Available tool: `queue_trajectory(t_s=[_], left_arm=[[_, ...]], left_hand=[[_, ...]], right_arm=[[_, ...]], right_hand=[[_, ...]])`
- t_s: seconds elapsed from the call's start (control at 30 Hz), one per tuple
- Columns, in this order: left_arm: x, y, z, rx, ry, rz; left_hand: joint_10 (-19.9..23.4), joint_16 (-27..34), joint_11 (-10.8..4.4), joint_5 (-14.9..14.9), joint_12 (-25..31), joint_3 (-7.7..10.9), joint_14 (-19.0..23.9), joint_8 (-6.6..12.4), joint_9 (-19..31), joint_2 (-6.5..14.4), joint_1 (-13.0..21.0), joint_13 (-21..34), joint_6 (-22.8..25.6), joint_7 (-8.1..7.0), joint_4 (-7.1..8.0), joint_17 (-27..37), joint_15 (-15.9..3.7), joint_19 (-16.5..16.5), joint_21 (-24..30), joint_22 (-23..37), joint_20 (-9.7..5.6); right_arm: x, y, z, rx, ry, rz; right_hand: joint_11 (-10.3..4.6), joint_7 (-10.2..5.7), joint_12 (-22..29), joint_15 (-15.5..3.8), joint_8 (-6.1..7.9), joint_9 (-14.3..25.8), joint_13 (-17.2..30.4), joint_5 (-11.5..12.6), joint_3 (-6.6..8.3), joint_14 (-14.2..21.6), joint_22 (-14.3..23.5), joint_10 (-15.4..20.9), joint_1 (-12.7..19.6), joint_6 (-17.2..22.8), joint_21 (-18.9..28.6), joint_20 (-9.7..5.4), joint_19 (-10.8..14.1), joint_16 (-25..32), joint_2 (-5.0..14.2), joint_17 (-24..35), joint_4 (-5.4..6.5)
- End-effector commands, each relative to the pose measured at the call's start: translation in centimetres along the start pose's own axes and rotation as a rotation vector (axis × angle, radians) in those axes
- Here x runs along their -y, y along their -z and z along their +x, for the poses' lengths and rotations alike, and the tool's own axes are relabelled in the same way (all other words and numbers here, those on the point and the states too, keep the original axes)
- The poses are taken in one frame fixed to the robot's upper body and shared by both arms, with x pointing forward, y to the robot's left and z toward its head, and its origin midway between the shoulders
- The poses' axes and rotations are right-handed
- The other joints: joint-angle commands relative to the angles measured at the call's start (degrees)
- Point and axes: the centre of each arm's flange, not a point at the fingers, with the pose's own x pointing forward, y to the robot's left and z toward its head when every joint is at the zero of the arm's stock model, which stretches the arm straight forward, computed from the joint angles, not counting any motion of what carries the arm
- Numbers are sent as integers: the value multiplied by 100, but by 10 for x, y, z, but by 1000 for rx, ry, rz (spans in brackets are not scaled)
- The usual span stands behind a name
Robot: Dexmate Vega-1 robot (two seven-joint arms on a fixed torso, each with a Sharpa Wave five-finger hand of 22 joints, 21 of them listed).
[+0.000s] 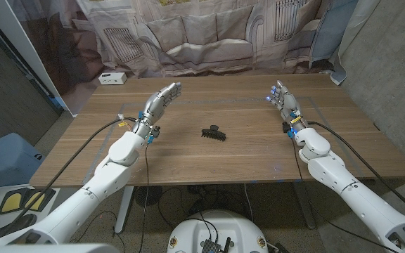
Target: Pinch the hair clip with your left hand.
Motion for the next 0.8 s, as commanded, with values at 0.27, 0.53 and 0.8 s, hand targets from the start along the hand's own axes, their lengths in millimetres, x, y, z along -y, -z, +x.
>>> queue_trajectory(t_s=[0.27,0.53,0.8], left_arm=[[13,-25,-10,28,51,217],[17,-32,-16,47,74,240],[19,-37,-28,69,35,303]], left_hand=[[140,-47,-104,51,-17,316,143,22,16,222,593,12,147,-56,-176,9,-63,81,-118,21,2],[242,-51,-148,47,-9,388,234,31,17,203,796,13,242,-86,-213,5,-101,134,-160,21,-3],[387,-50,-209,23,7,438,369,52,18,126,1002,14,411,-126,-218,2,-150,244,-195,22,-41]], right_arm=[[-5,-5,-21,-11,28,-15],[-9,-10,-31,-5,32,-25],[-13,-13,-43,4,49,-22]], right_hand=[[-3,-1,-6,18,30,5,18,35,29,18,21,84,74,48,-31,9,49,-16,22,5,-35],[-13,-12,-11,19,22,6,19,33,30,25,21,90,80,33,-39,16,58,-19,29,4,-38],[-12,-14,-18,30,20,6,20,32,31,32,21,93,87,34,-48,18,62,-24,33,3,-43]])
